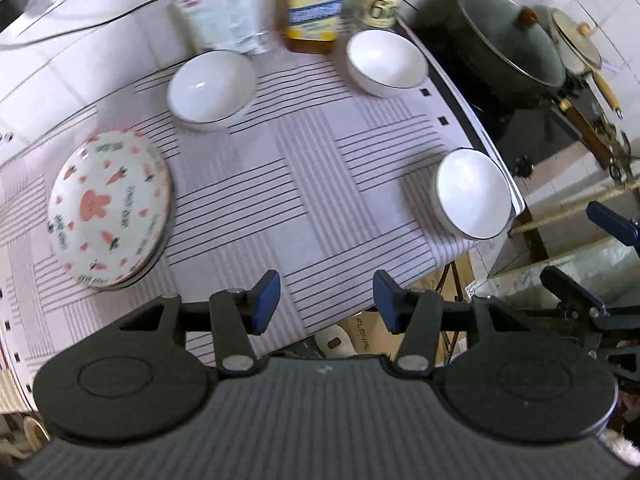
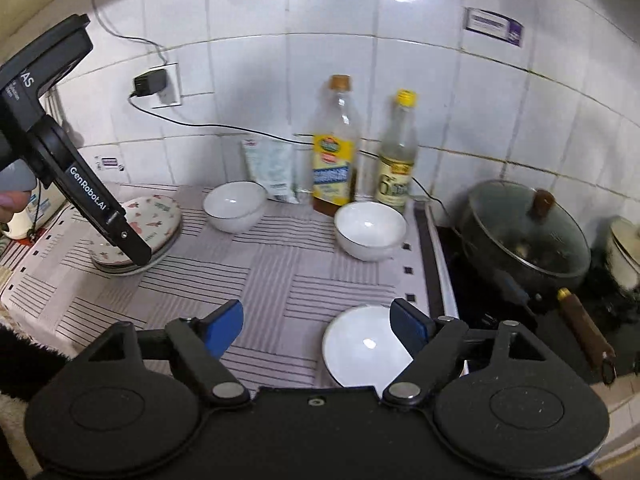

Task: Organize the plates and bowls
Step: 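Move both grippers to the rim of the large white bowl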

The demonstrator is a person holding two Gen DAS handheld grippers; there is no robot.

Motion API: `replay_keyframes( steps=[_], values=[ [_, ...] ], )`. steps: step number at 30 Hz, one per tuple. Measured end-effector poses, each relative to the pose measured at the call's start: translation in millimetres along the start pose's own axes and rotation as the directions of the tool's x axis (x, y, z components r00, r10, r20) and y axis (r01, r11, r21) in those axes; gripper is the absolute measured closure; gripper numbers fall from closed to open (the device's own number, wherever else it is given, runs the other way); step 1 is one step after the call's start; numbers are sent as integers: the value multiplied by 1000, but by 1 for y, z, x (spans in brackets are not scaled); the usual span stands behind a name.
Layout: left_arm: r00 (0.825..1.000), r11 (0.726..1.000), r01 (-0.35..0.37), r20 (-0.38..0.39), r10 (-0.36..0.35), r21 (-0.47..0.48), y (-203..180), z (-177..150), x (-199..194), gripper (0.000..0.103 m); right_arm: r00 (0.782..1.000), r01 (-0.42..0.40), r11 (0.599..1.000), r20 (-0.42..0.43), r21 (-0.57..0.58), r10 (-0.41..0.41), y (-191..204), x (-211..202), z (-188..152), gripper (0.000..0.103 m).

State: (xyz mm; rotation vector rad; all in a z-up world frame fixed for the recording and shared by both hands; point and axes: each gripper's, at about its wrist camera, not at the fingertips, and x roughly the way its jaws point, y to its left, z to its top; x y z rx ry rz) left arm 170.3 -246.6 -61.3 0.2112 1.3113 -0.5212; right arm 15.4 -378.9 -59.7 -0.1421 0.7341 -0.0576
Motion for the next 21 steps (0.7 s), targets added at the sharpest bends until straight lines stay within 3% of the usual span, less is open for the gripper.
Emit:
replay_keyframes(
  steps=[5,8,18,21],
  values=[
    [999,1000,-9,-43,8,-9,-23,10,26,41,998,60,997,11,39,-61,-24,11,-25,7],
    [999,1000,10,-53,-11,-18,-34,14,41,34,996,87,995,-17,38,-87,-33,24,-39,6],
    [998,998,54,46,-54,-13,-65,34,85,23,997,26,991,-82,134,-15,-63,95,-95,6],
    [994,996,88,63,-86,-29,-74,39,104,23,996,17,993,-93,117,-6,-62,113,-105,6]
  ],
)
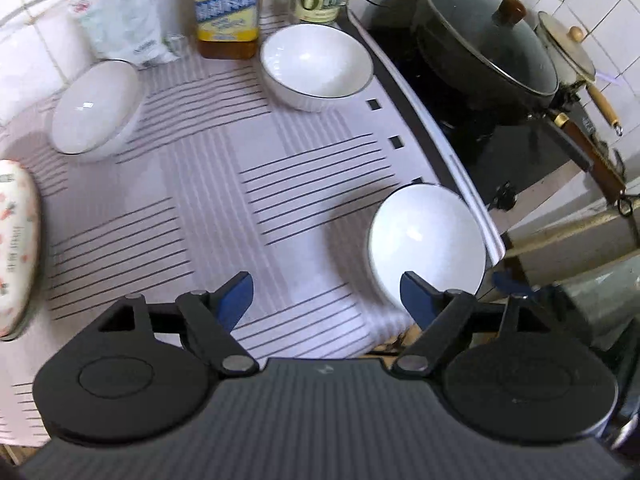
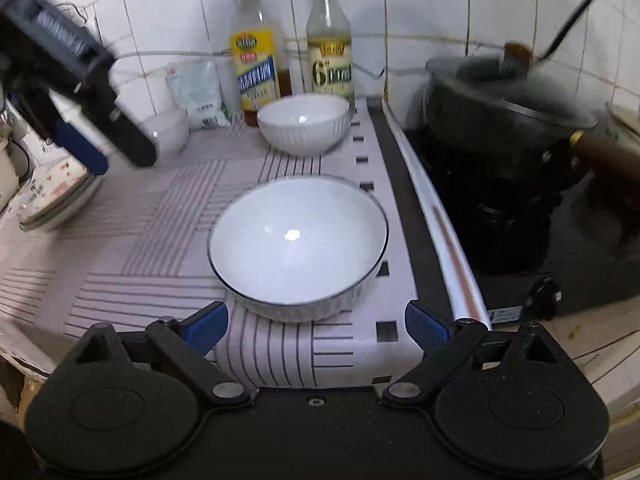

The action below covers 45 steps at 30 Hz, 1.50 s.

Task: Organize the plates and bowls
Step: 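Move both grippers to the rim of the large white bowl, then close both grippers on the large white bowl rim and lift it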

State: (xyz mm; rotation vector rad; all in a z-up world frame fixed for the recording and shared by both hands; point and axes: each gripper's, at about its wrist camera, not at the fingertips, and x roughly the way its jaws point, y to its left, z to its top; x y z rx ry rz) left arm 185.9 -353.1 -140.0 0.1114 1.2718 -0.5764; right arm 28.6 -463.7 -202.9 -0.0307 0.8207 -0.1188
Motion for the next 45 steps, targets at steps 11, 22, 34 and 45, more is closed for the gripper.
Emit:
replay_keyframes(
  steps=[11,22,34,45],
  values=[
    [996,995,90,-5,-90,-40,-7,3,58,34,993,45,985,119,-165,-25,21,25,-13,6],
    [979,974,189,-53,-196,-124,0,0,86,73,995,-1,993,103,-120,13,10,41,-9,6],
    [966,951,246,-29,-256,-189,15,-6,87,87,991,-27,994,129,-107,40,16,36,-12,5],
    [973,936,232,50,-227,-266,62,-30,44,87,975,-124,955,145,-271,168,54,37,13,6]
  ],
)
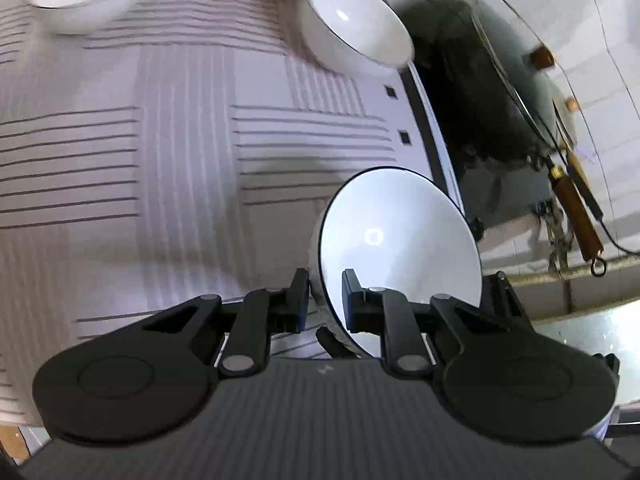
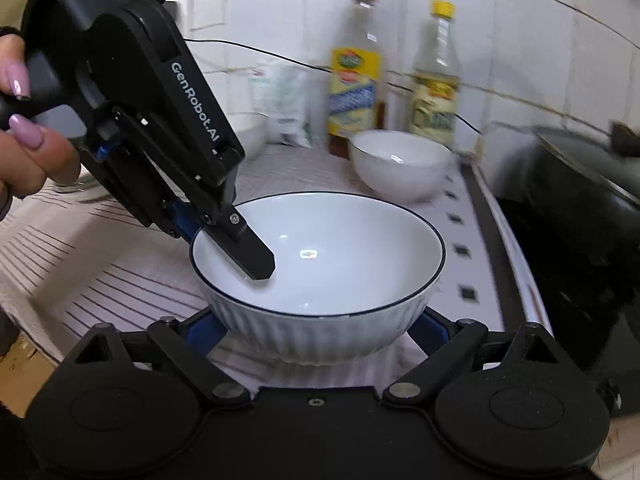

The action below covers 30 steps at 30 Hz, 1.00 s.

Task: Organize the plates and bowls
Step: 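Carry the large bowl beside the plate stack and lower it onto the cloth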

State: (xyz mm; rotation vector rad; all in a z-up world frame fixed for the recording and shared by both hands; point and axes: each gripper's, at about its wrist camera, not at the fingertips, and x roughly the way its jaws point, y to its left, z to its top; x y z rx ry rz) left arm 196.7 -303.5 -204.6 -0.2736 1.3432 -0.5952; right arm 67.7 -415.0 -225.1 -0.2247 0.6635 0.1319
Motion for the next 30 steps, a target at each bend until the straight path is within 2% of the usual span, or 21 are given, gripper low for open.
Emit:
replay_keyframes(
  steps=[3,7,10,15,18,21,26,30],
  values=[
    [998,999,-30,53,29,12,12,-1,-19,87,999,-48,998,23,-50,49,13,10,16,6],
    [993,998,-57,108,58,-17,33,-4,-41,87,993,-104,989,42,-105,109,31,27,31,6],
    [987,995,-88,128,93,-44,50,-5,-54,87,986,-156,979,31,-134,162,45,42,41,6],
    [974,981,-149,152,166,-122,80,-3,-70,87,979,-195,954,18,-230,204,74,67,58,6],
    [969,973,-161,163,188,-168,99,1,-78,87,972,-223,940,10,-259,234,87,84,70,6],
    [966,966,-174,156,205,-190,109,8,-83,87,969,-239,936,-8,-259,246,93,95,76,6],
    [950,958,-270,136,281,-98,99,12,-75,86,978,-206,918,-45,-337,203,107,99,87,6],
    [958,962,-249,115,262,-113,103,10,-68,86,976,-216,917,-87,-336,199,104,109,82,6]
  ],
)
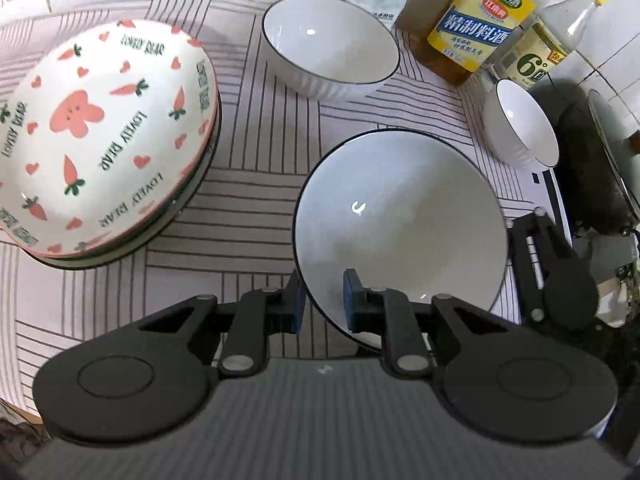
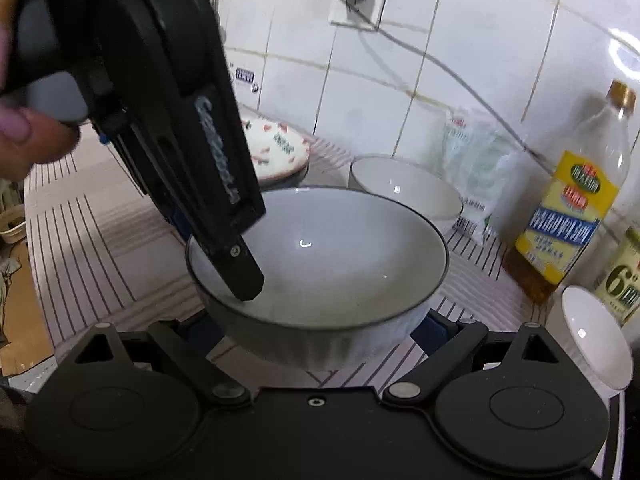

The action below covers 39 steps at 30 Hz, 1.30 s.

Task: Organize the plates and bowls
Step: 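Carry the large bowl beside the plate stack and lower it onto the cloth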

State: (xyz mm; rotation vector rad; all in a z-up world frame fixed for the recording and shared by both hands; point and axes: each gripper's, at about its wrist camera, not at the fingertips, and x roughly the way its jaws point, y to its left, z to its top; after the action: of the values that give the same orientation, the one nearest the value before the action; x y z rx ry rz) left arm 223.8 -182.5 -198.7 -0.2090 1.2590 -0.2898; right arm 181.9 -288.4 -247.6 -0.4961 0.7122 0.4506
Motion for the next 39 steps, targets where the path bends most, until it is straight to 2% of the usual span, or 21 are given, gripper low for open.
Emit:
replay_keyframes(
  steps=[7,12,17,20,23,26,29,33,39],
  values=[
    [999,1000,-25,-42,25,-7,-3,8,16,86,998,23,999,-67,41,-21,-5,22,-4,6],
    [998,999,-32,-50,32,9,-9,9,18,84,992,53,991,-124,119,-38,-13,25,-3,5],
    [997,997,-66,-35,67,35,-15,7,13,84,986,104,993,-136,52,-96,-3,0,-9,4],
    [996,997,-71,-42,73,32,-19,5,3,81,988,87,989,-141,120,-70,-12,-20,-7,4],
    [997,997,-61,-49,63,36,-27,1,-14,78,995,38,959,-98,283,-11,-31,-50,-5,4],
    [998,997,-54,-31,55,53,-37,-3,-30,75,999,31,923,-47,384,-14,-45,-77,-5,4],
    [999,996,-45,-4,46,74,-48,-5,-46,74,999,46,912,-10,407,-46,-56,-98,-6,4],
    [999,996,-18,39,14,93,-61,-6,-64,72,996,70,918,16,390,-82,-59,-116,-5,5],
    [995,991,21,92,-34,134,-83,2,-78,71,993,87,901,37,425,-114,-62,-140,-6,17]
  ],
)
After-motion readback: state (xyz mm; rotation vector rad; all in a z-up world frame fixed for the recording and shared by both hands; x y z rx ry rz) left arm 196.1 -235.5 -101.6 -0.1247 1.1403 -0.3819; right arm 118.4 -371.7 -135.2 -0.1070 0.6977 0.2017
